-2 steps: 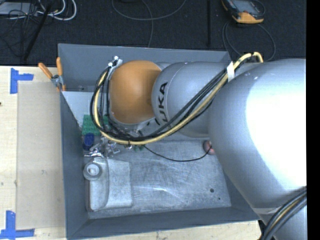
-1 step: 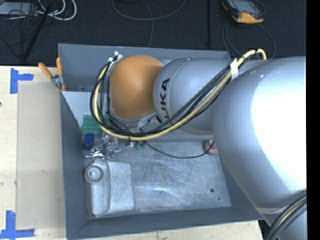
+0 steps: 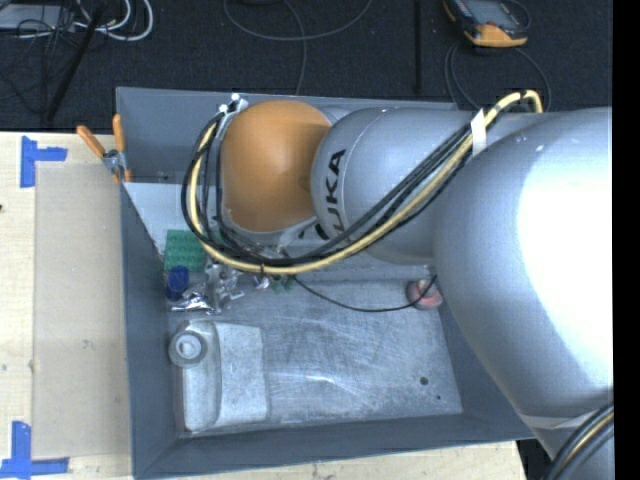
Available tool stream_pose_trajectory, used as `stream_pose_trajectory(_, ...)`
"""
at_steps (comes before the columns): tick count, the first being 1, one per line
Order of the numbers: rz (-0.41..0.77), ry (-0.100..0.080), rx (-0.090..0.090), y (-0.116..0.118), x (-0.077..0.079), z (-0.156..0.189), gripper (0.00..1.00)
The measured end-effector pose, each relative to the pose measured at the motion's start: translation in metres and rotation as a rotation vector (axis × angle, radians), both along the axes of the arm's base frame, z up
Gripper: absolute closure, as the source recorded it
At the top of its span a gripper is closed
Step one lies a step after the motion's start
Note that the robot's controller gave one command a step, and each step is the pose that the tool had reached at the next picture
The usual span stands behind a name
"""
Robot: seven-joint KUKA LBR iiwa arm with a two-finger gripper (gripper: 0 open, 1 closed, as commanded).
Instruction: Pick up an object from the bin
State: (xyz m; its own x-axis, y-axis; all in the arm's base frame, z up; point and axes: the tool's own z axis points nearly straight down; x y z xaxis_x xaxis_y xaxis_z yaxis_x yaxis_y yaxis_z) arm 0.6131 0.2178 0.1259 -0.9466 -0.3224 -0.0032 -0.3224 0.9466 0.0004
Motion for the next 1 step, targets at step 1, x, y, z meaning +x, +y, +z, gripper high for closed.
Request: stream_pose_trajectory(1, -0.002, -0.001, 0.000, 0.0004, 0.0008, 0.0320, 1.00)
